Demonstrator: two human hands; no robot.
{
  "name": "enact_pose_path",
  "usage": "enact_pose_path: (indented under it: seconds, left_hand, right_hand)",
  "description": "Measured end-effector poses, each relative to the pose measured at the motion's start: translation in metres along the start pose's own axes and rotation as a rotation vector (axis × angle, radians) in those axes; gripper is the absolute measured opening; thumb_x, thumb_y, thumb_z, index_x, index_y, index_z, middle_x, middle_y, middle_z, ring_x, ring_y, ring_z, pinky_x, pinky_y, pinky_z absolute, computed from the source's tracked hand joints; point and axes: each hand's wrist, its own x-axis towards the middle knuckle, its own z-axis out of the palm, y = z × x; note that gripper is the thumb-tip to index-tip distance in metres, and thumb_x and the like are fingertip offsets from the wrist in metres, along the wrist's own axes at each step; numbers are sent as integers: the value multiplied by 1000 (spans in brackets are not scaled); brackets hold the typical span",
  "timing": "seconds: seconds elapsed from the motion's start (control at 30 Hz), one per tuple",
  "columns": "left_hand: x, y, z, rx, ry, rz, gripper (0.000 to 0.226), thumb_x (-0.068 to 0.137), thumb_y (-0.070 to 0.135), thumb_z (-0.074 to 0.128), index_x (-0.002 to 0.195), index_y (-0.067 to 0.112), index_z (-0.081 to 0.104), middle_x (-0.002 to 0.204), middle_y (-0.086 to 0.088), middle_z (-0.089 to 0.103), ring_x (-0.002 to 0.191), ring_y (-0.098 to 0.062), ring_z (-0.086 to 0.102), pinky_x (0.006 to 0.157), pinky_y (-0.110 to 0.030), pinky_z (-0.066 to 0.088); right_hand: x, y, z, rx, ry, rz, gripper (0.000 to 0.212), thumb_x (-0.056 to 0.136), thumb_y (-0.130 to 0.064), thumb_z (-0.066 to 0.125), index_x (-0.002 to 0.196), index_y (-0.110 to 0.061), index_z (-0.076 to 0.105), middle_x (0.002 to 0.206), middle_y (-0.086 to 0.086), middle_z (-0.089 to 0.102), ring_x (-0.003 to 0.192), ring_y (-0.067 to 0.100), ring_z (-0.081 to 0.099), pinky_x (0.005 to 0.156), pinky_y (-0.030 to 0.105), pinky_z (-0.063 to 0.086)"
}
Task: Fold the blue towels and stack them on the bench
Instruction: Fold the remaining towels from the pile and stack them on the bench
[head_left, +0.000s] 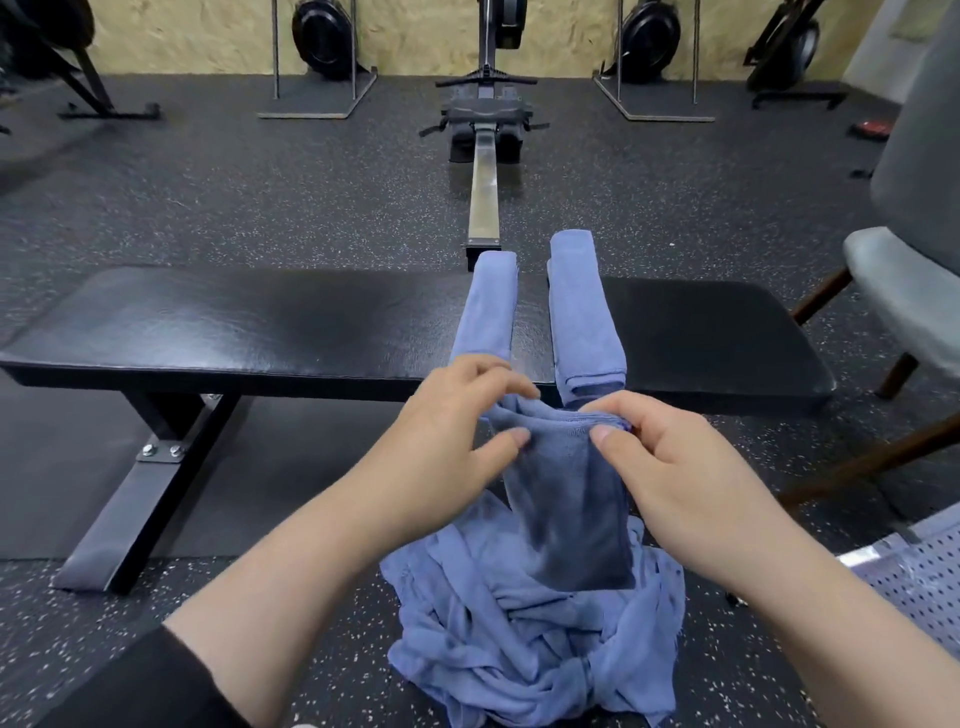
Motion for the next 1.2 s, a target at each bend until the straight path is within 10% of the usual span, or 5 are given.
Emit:
enact_pose_path:
  seconds: [0.3, 0.67, 0.8, 1.03, 1.2]
  left_hand:
    - [1, -15, -21, 396, -226, -306, 35, 91, 66, 52, 95, 36, 69, 140, 14, 51, 130, -17, 47, 106, -43, 37]
    - [0, -7, -42, 96, 195, -147, 32, 78, 36, 83, 62, 20, 60, 51, 7, 49, 55, -8, 44, 53, -22, 34]
    - [0, -4, -43, -22, 239, -152, 36, 75, 30, 85, 66, 23, 50, 56, 13, 53, 55, -4, 41, 53, -20, 32]
    - [-10, 5, -52, -30, 142, -128, 31, 86, 30, 77, 112, 36, 62, 78, 9, 64, 69, 2, 54, 66, -11, 38]
    - [-23, 9, -50, 19, 85, -161, 13, 92, 32, 66, 81, 27, 66, 71, 12, 62, 65, -1, 51, 61, -20, 37]
  right_hand:
    - [5, 2, -13, -91, -9, -4, 26, 103, -19, 50, 92, -33, 70, 80, -25, 69, 74, -5, 59, 65, 9, 40]
    - [17, 8, -20, -65, 63, -26, 25, 102, -21, 52, 96, -32, 74, 71, -5, 69, 54, 5, 50, 53, 19, 39]
    - [17, 6, -20, 8, 147, -110, 19, 101, -18, 55, 105, -31, 70, 85, 3, 73, 75, 23, 62, 75, 35, 47]
    - [8, -5, -17, -6, 224, -123, 31, 96, -2, 53, 78, -23, 67, 50, -9, 40, 45, 8, 33, 44, 17, 26]
    - [-2, -8, -10, 58, 183, -125, 21, 91, -11, 68, 81, -29, 71, 61, 0, 57, 52, 4, 43, 52, 15, 36]
